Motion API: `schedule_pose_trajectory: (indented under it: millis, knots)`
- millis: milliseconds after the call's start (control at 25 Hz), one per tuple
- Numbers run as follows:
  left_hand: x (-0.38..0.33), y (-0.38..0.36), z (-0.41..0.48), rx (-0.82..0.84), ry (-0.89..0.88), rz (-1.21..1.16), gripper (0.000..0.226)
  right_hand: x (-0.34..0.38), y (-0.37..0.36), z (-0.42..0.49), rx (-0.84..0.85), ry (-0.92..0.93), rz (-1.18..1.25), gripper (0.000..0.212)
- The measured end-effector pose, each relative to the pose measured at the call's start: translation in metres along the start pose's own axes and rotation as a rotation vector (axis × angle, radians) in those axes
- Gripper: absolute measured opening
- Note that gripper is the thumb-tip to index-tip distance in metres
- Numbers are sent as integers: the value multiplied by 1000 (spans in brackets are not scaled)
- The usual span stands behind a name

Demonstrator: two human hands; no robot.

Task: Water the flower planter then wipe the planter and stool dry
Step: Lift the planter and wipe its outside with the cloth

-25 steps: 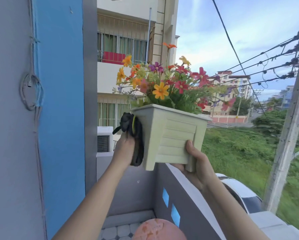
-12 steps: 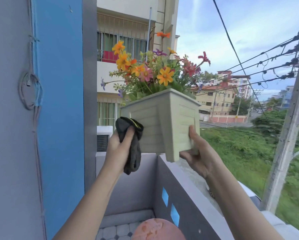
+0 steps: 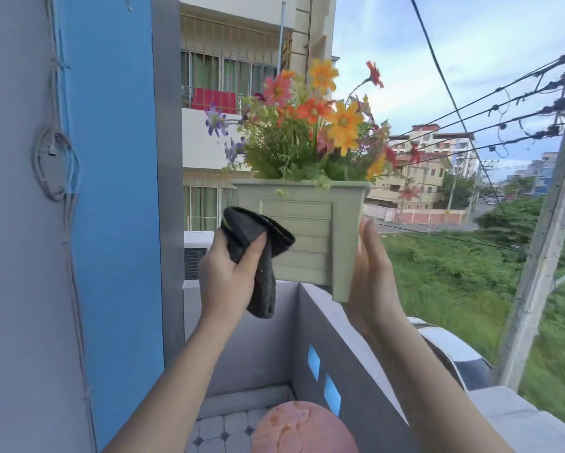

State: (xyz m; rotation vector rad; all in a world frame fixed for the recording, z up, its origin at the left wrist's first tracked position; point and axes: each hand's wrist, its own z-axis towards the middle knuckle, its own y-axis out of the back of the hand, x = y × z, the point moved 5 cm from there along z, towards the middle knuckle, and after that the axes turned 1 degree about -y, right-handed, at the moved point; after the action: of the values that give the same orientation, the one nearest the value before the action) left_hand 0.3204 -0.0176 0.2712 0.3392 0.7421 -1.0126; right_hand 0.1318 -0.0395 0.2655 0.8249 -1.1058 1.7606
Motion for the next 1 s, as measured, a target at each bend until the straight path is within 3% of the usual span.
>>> schedule_pose_trajectory:
  millis: [80, 160, 280, 520, 640, 720, 800, 1000]
  knots:
    - [4, 1, -4, -22, -37, 76, 44, -3, -1, -4, 38, -18, -138, 91]
    - [5, 2, -8, -47, -84, 117, 49, -5, -1, -10, 62, -41, -262, 84]
    - [6, -1, -18, -68, -148, 185, 48, -15, 5, -8, 11, -32, -245, 69]
    - [-21, 3, 5, -101, -289, 208, 18, -26, 9, -9, -18, -13, -158, 52]
    - [-45, 8, 16, -87, -504, 338, 5, -24, 11, -7, -26, -12, -160, 54]
    - [-49, 12, 20, -16, -614, 501, 39, -17, 13, -6, -23, -2, -170, 55]
    - [-54, 14, 27, 63, -777, 626, 57, -11, 15, -6, -13, 20, -167, 58]
    - [-73, -25, 12, 203, -1259, 801, 36, -13, 6, -2, -26, 66, -203, 64]
